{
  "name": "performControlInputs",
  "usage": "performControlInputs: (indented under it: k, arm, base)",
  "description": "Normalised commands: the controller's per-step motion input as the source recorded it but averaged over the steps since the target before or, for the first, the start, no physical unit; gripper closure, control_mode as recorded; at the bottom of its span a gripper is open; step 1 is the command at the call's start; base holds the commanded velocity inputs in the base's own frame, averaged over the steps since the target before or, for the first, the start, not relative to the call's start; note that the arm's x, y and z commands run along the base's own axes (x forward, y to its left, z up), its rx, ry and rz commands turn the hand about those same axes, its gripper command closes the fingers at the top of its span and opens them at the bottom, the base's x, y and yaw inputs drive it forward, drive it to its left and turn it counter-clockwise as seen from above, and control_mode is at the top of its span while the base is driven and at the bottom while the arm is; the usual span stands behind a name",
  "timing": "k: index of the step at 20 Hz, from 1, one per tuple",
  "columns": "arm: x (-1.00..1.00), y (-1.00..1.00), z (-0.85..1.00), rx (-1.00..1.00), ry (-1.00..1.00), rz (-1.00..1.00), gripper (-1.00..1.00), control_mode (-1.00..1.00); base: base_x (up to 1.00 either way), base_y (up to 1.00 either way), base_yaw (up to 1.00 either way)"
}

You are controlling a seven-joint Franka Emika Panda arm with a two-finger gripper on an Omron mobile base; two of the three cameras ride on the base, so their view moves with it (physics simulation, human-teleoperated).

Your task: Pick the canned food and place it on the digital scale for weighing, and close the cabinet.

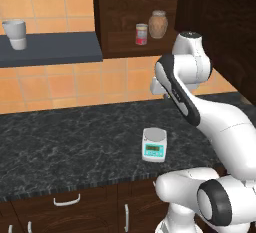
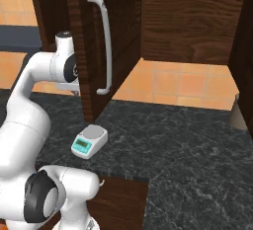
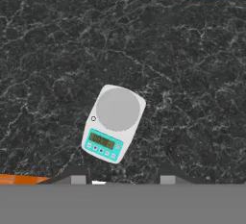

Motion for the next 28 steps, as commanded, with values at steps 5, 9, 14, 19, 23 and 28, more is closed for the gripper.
performControlInputs:
  k: [5,9,14,19,23,28]
  arm:
    - [-0.43,0.0,0.01,0.0,-0.12,0.0,-1.0,-1.0]
    - [-0.54,0.01,0.5,0.0,-0.38,0.0,-1.0,-1.0]
    - [-0.39,0.02,0.83,0.0,-0.35,0.0,-1.0,-1.0]
    - [-0.24,0.0,0.8,0.0,-0.35,0.0,-1.0,-1.0]
    - [-0.08,0.03,0.56,0.02,-0.33,0.0,-1.0,-1.0]
    - [0.0,0.02,0.6,0.08,-0.12,0.0,-1.0,-1.0]
  base:
    - [0.0,0.0,0.0]
    - [0.0,0.0,0.0]
    - [0.0,0.0,0.0]
    - [0.0,0.0,0.0]
    - [0.0,0.0,0.0]
    - [0.0,0.0,0.0]
